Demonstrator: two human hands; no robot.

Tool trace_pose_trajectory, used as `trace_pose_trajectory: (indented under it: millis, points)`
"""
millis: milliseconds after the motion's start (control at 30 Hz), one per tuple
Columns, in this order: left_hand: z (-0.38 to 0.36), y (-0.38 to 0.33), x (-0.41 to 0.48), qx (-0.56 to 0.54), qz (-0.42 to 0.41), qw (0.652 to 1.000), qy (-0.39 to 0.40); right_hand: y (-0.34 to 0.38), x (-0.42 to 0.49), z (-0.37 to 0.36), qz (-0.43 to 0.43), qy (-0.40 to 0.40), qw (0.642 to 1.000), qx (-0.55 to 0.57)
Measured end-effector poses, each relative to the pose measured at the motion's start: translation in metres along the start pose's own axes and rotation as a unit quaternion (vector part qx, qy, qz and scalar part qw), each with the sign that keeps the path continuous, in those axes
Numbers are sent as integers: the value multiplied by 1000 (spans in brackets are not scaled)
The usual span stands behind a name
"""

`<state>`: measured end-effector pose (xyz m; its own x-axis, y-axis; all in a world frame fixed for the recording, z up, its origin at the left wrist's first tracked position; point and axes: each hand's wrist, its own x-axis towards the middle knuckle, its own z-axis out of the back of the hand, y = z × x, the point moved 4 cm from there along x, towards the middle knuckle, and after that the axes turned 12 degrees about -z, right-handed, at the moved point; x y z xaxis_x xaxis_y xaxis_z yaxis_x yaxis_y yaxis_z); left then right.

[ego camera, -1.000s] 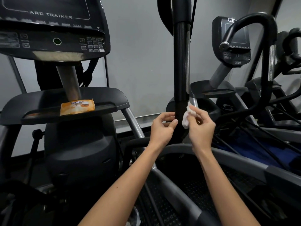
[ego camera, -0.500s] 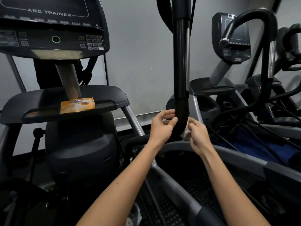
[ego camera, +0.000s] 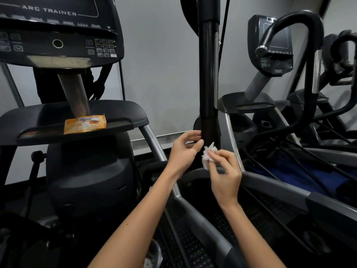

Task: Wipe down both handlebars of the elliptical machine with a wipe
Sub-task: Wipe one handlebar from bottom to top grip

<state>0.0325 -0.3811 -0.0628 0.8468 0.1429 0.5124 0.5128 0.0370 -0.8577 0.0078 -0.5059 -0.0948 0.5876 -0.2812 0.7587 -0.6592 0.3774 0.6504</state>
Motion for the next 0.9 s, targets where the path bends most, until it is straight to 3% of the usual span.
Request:
trace_pose_trajectory:
  millis: [300, 600, 700, 800, 900]
  points:
    - [3, -3, -3, -28, 23, 999, 19, 31, 59, -5, 29, 1, 999, 26]
    - [-5, -20, 6, -69, -8, 996, -57, 16, 36, -1, 31, 1, 998, 45]
    - [-9, -24, 11, -86, -24, 993, -76, 19, 66, -7, -104, 24, 986, 127]
    - [-11, -23, 10, -88, -34, 992, -85, 2, 87, -22, -295, 106, 917, 246]
    - [-11, -21, 9, -80, -39, 992, -85, -11, 94, -32, -396, 223, 840, 296]
